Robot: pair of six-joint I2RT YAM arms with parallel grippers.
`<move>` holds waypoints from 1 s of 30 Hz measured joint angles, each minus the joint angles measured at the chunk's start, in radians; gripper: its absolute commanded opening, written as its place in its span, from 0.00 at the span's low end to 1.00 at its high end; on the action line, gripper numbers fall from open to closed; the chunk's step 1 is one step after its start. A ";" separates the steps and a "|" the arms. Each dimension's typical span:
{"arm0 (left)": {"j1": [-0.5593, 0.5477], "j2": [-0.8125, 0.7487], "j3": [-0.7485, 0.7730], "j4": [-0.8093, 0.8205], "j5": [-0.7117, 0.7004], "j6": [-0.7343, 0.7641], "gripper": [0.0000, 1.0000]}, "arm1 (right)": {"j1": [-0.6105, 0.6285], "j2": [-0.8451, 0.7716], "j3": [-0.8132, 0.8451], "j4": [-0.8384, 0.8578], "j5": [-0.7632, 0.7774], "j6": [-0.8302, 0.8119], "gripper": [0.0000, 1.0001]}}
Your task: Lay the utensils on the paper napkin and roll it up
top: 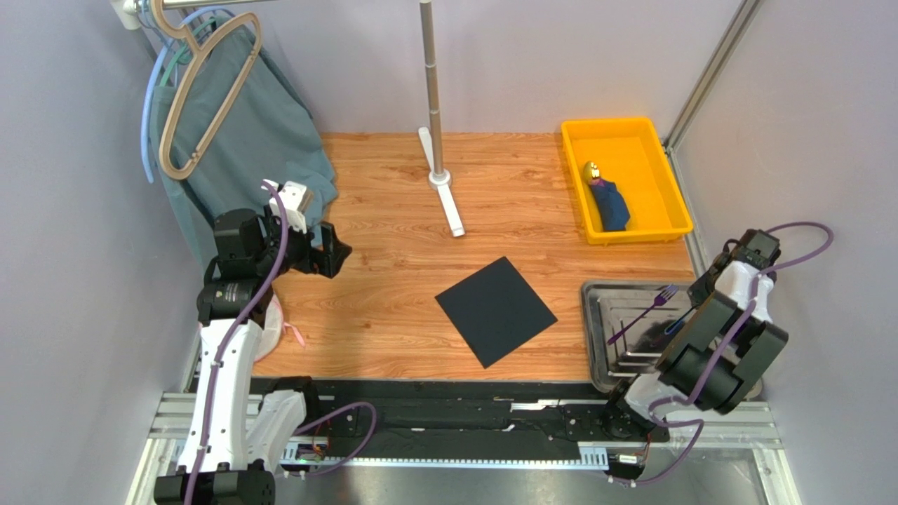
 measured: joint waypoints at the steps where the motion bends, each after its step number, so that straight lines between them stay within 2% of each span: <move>1: 0.000 -0.001 0.000 0.000 0.001 0.000 0.99 | 0.000 -0.035 0.000 -0.010 -0.022 -0.004 0.00; 7: 0.000 -0.004 0.000 0.000 0.012 -0.003 0.99 | 0.026 -0.175 0.017 -0.090 -0.158 -0.024 0.00; 10: 0.000 -0.002 0.000 0.001 0.018 -0.017 0.99 | 0.119 -0.217 0.028 -0.148 -0.217 -0.021 0.00; 19: 0.000 0.016 0.000 0.029 0.022 -0.089 0.99 | 0.694 -0.262 0.097 -0.180 -0.261 0.071 0.00; 26: 0.000 -0.001 -0.019 0.075 0.005 -0.138 0.99 | 1.025 -0.062 0.126 -0.148 -0.186 0.188 0.00; 30: 0.000 -0.011 -0.033 0.093 -0.016 -0.160 0.99 | 1.139 0.046 0.126 -0.139 -0.138 0.265 0.00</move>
